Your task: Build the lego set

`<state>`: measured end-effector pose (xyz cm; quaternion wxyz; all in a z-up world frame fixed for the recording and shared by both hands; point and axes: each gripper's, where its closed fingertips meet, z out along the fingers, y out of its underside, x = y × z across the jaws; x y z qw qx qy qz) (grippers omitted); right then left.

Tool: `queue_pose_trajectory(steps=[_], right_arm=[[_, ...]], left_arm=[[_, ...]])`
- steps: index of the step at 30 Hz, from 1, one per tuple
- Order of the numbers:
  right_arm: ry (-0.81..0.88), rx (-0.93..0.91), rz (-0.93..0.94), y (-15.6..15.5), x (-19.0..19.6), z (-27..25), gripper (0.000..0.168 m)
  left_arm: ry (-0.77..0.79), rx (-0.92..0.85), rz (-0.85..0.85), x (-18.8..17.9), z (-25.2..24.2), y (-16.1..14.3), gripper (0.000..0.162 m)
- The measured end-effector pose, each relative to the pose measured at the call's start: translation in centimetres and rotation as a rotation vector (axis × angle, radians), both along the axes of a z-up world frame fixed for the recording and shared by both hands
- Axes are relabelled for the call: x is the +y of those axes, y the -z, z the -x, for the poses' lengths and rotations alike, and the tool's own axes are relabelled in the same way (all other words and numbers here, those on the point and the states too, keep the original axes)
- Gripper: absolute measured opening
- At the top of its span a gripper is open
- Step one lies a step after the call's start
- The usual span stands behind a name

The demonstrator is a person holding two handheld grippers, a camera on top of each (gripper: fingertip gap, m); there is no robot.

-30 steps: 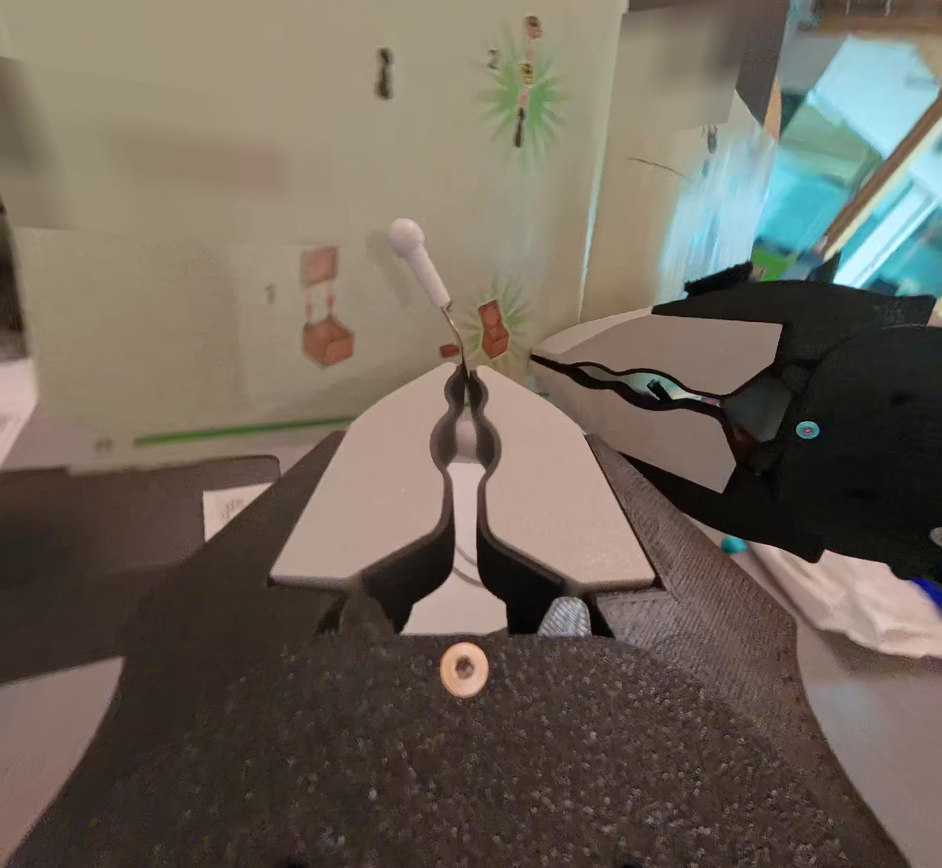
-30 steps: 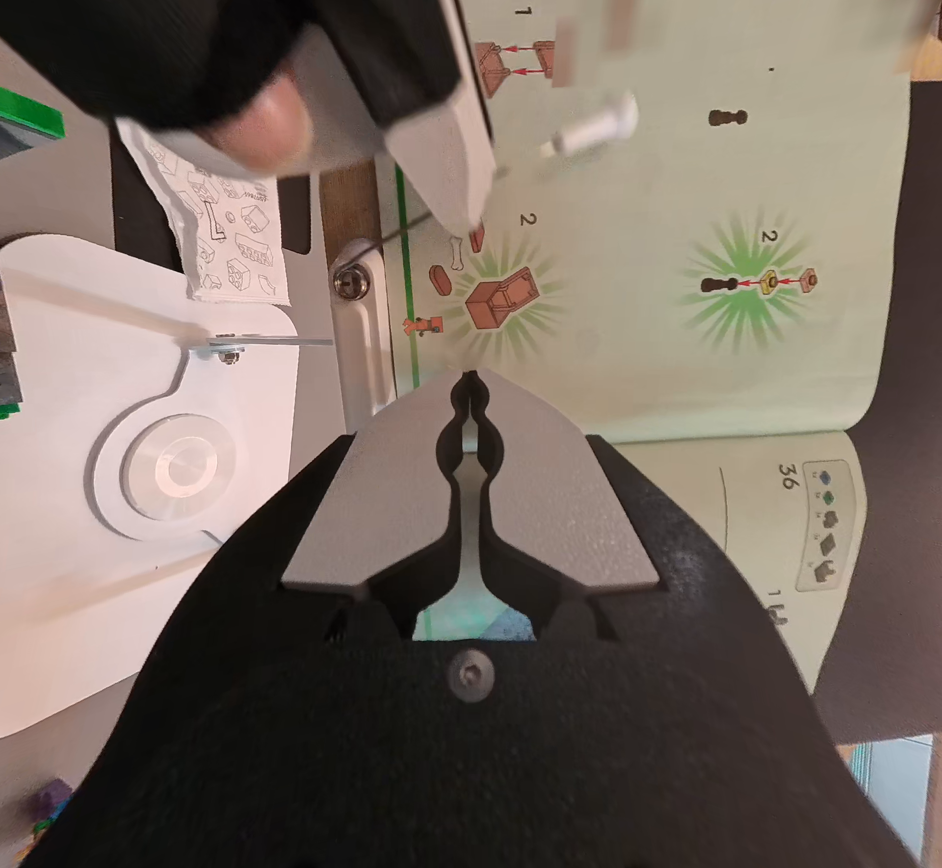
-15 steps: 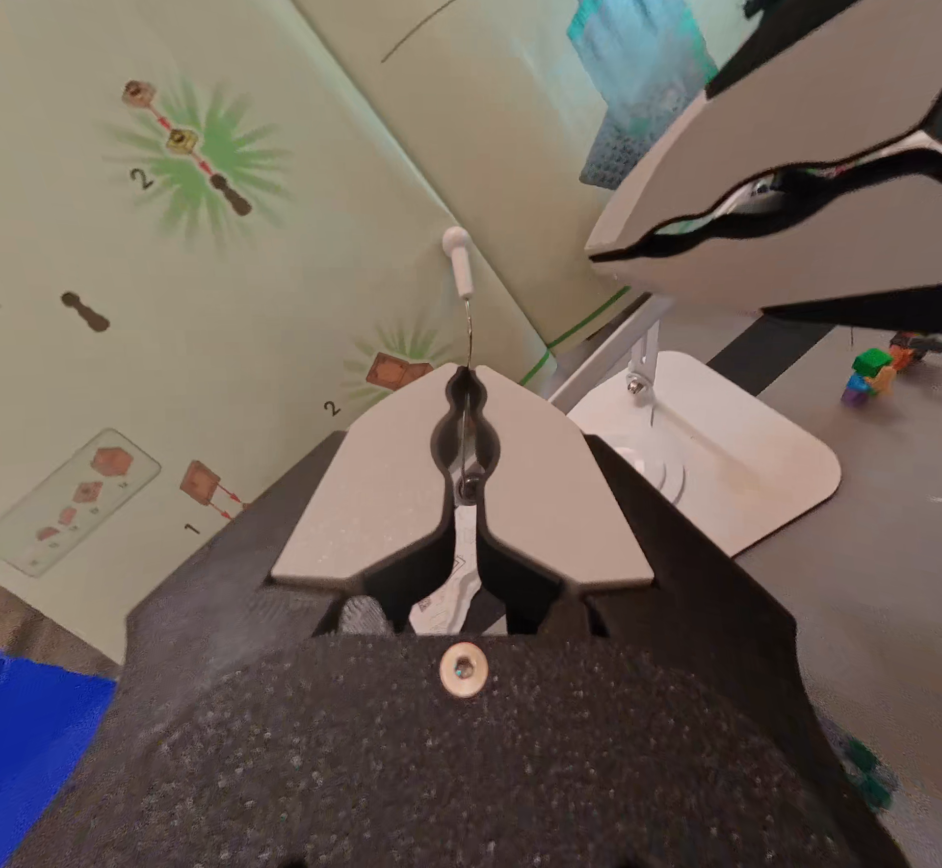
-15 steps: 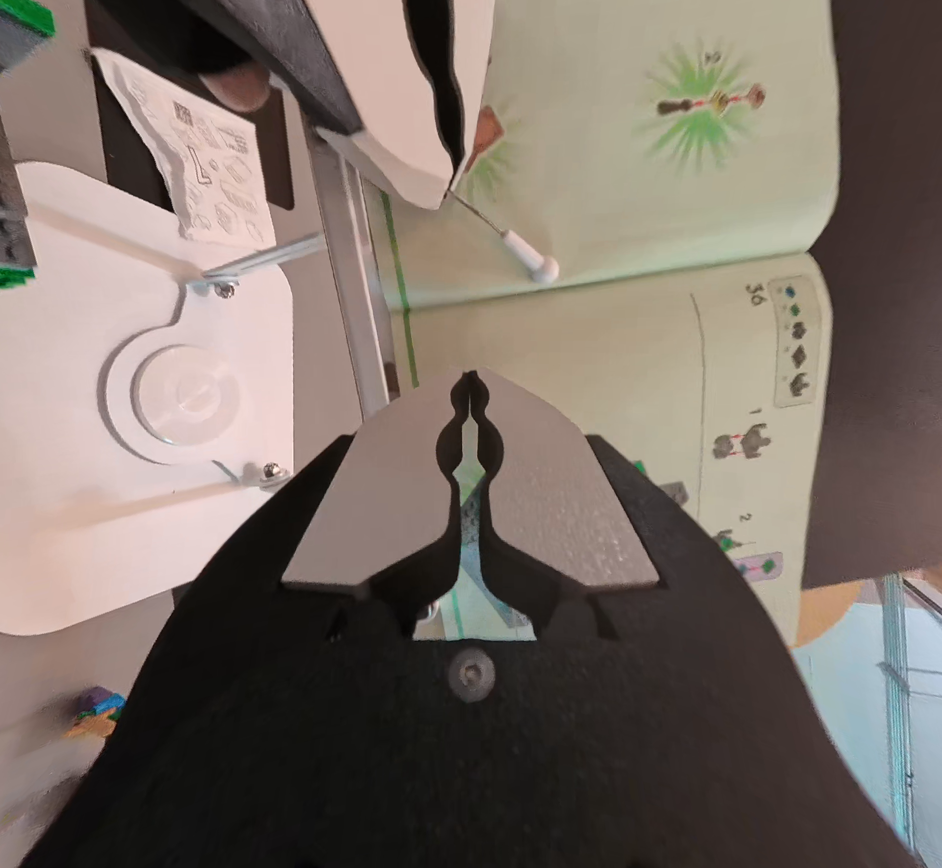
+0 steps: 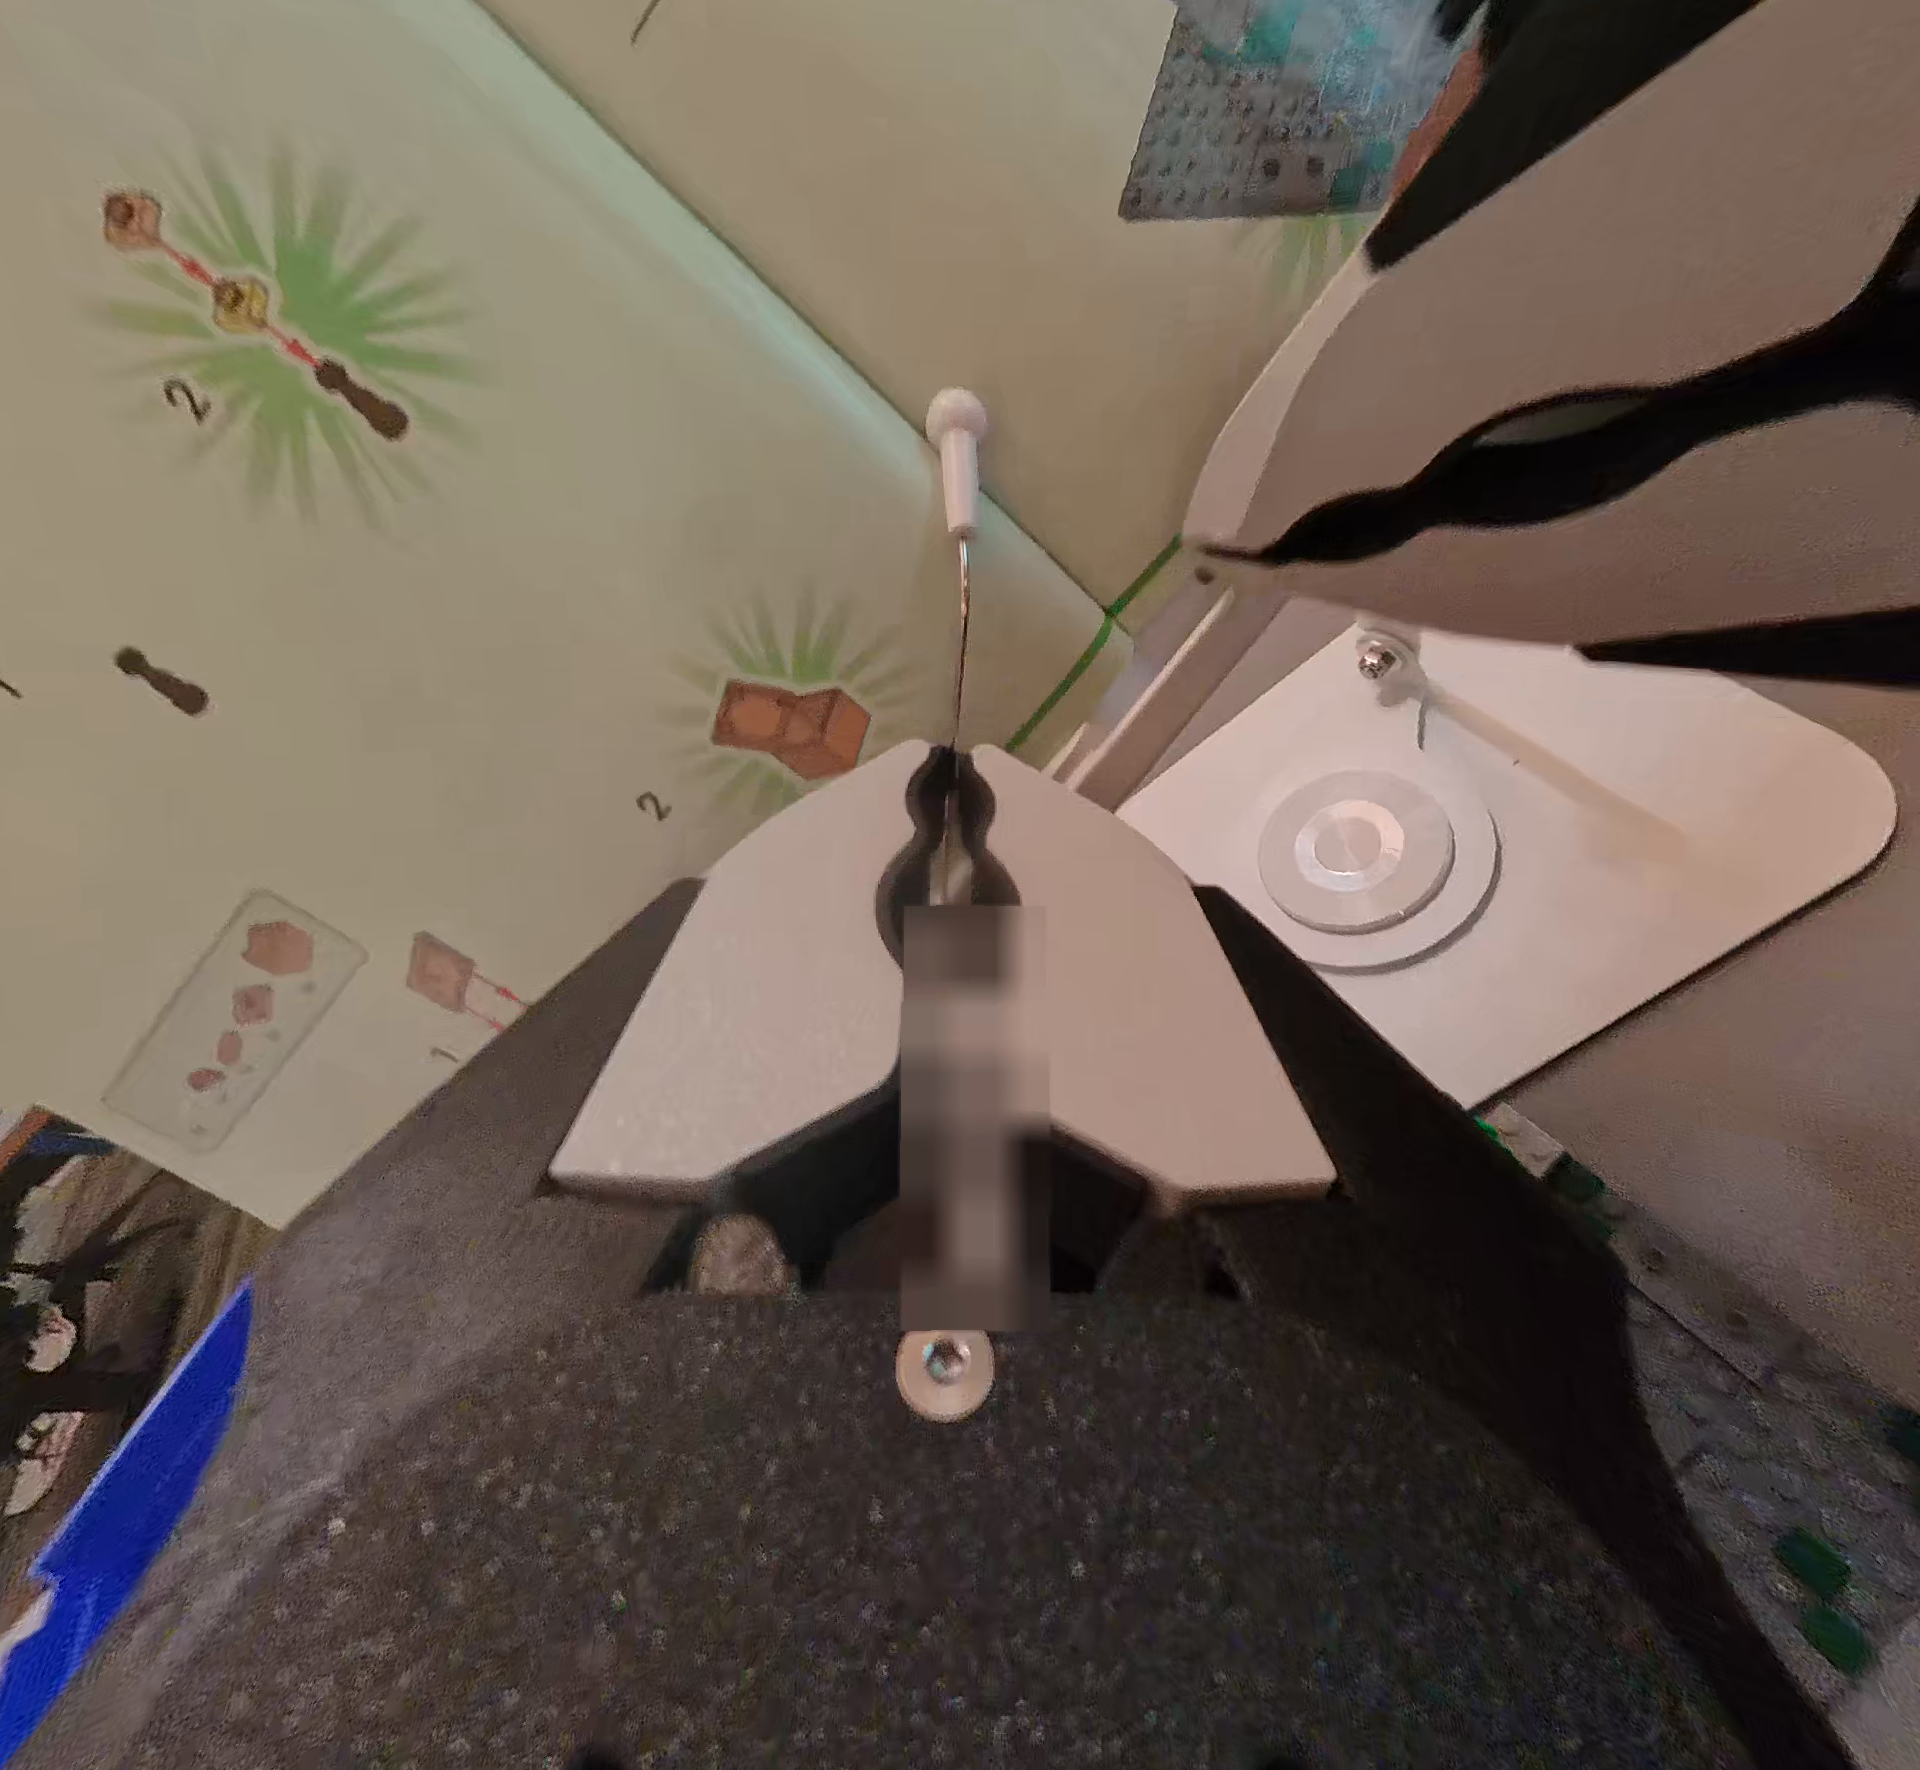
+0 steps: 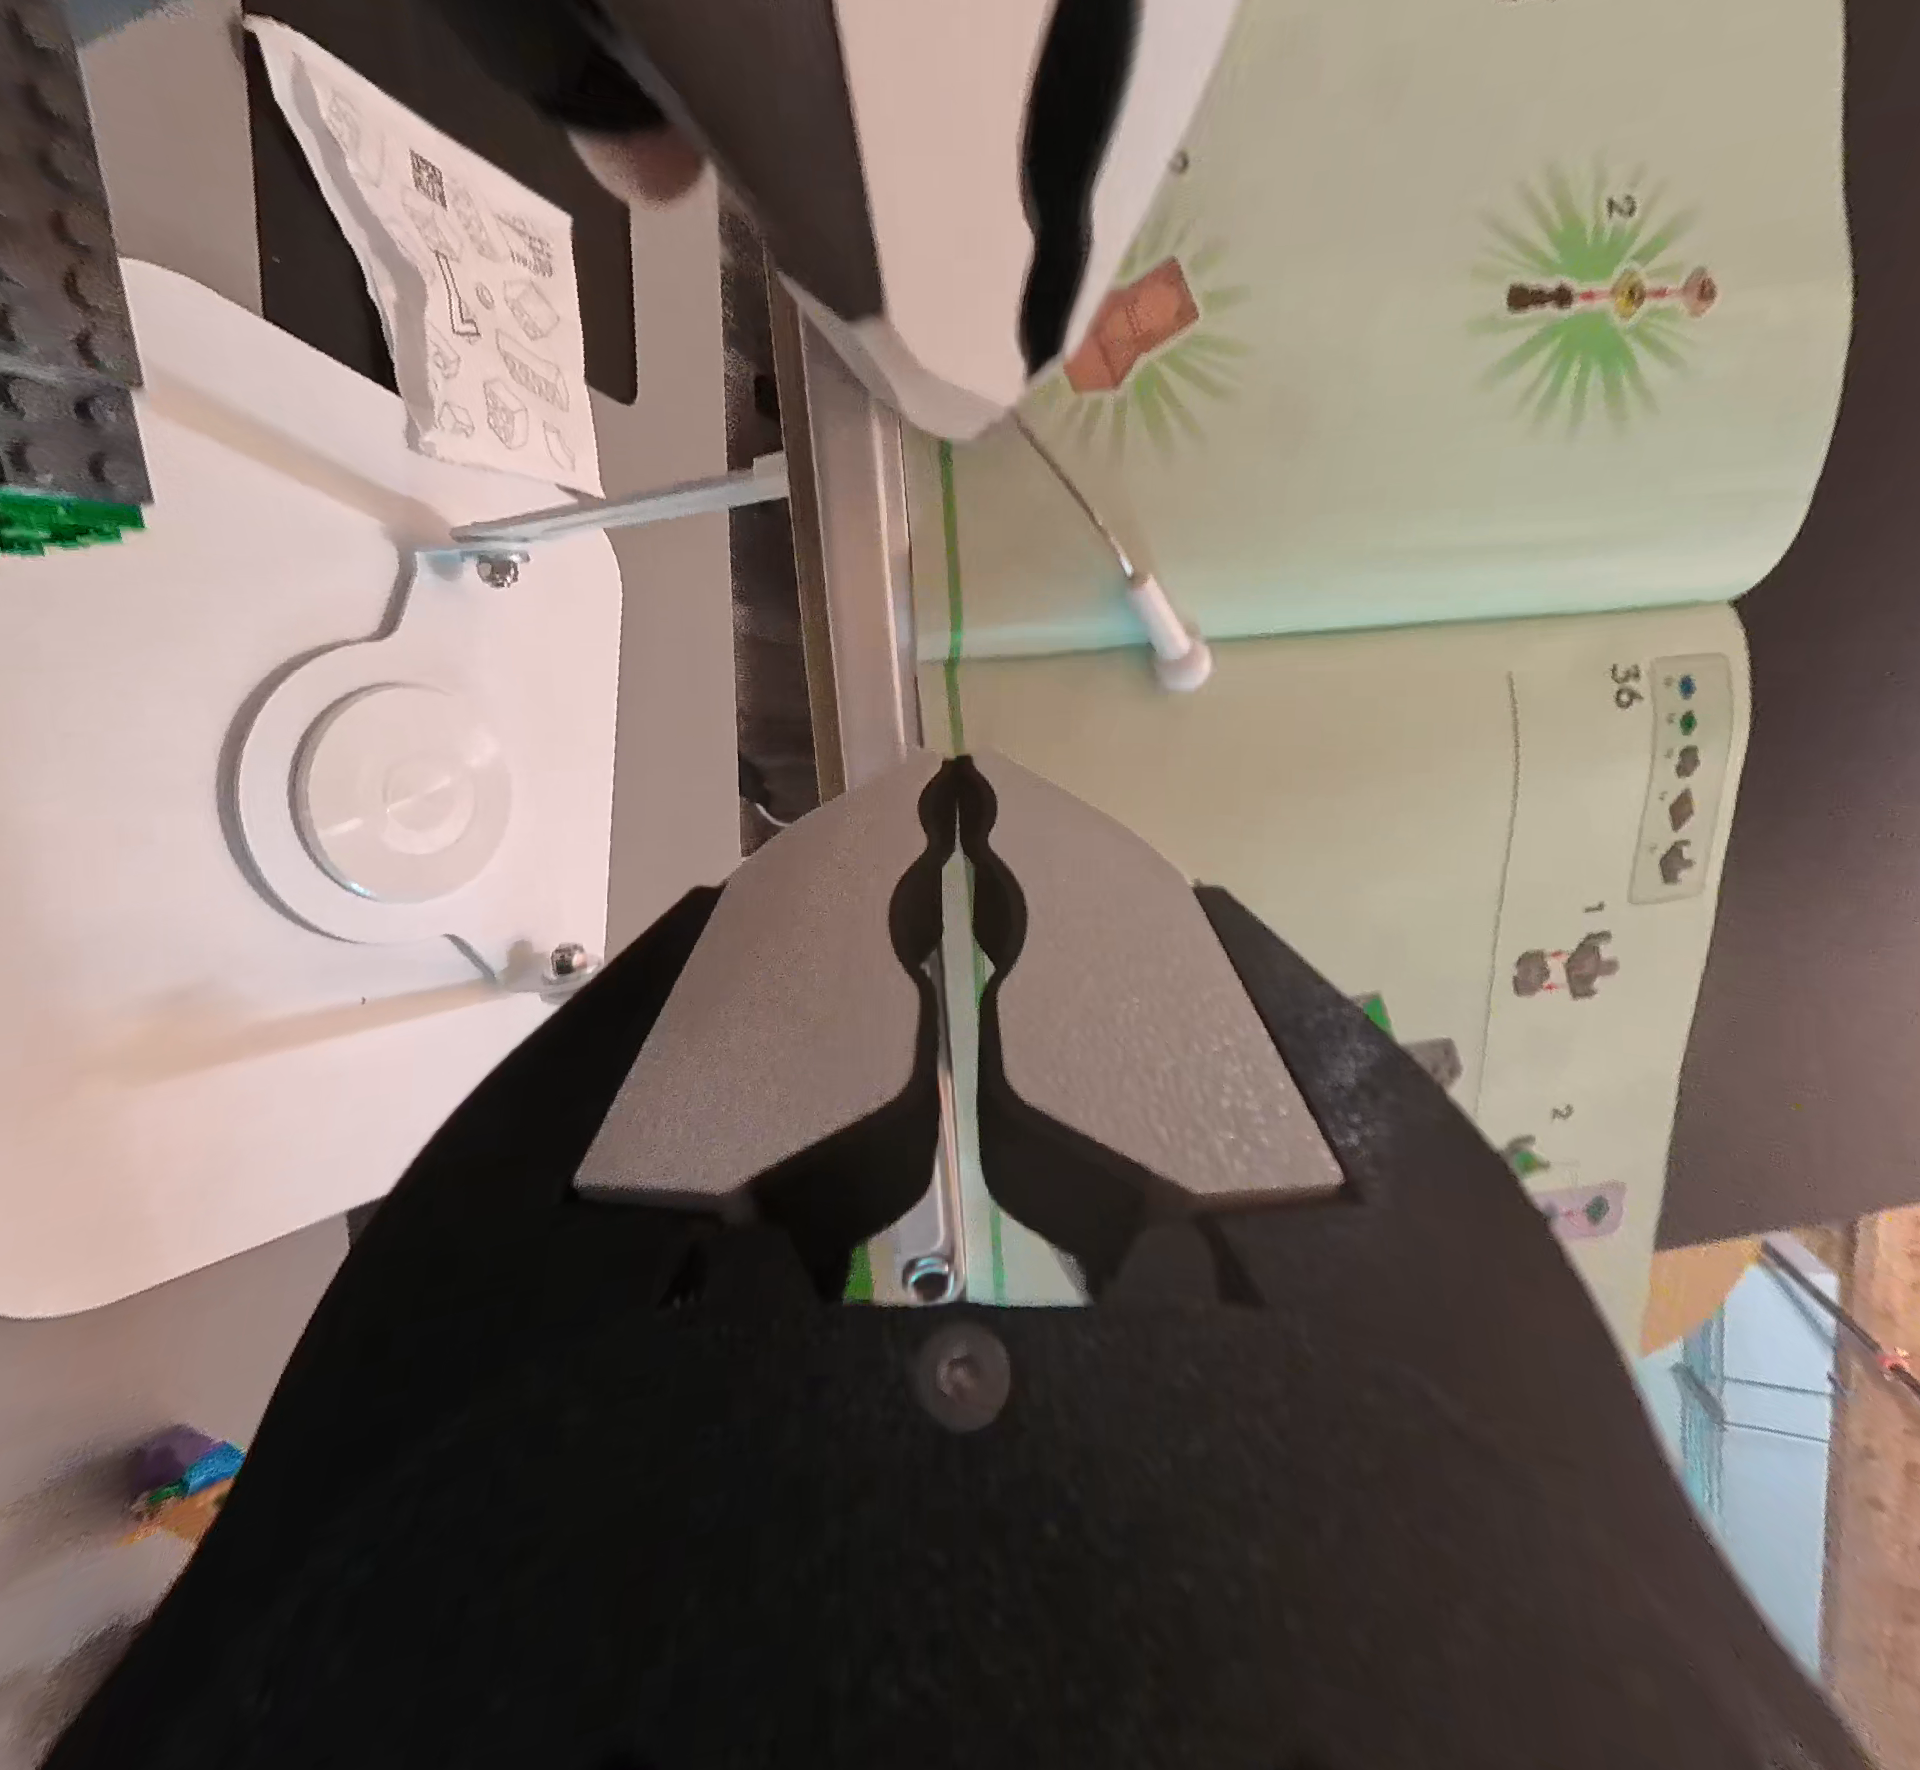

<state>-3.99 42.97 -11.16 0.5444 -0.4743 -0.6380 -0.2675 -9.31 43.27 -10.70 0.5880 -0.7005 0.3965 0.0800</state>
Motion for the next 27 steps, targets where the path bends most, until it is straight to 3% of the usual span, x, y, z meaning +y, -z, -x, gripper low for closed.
queue_pose_trajectory(steps=[7, 15, 19, 22, 27], right_arm=[[0.018, 0.067, 0.027, -0.7, 0.0, -1.2, 0.0], [-0.015, 0.077, -0.002, -1.2, -1.0, 1.0, 0.0], [-0.039, 0.098, 0.009, -0.7, -1.9, 2.4, 0.0], [-0.062, 0.145, 0.048, 0.0, -4.0, 3.2, 0.0], [-0.132, 0.415, 0.201, 0.7, -10.1, 2.5, 0.0]], left_arm=[[0.042, -0.062, 0.035, -1.1, 0.2, 0.0, 0.005], [0.01, 0.005, 0.004, -2.8, 1.9, -0.1, 0.006], [0.015, -0.081, 0.028, -5.1, 2.8, 0.5, 0.004], [0.021, -0.166, 0.029, -7.4, 3.4, 1.3, 0.0], [0.01, -0.273, -0.052, -10.6, 5.1, 1.7, 0.0]])
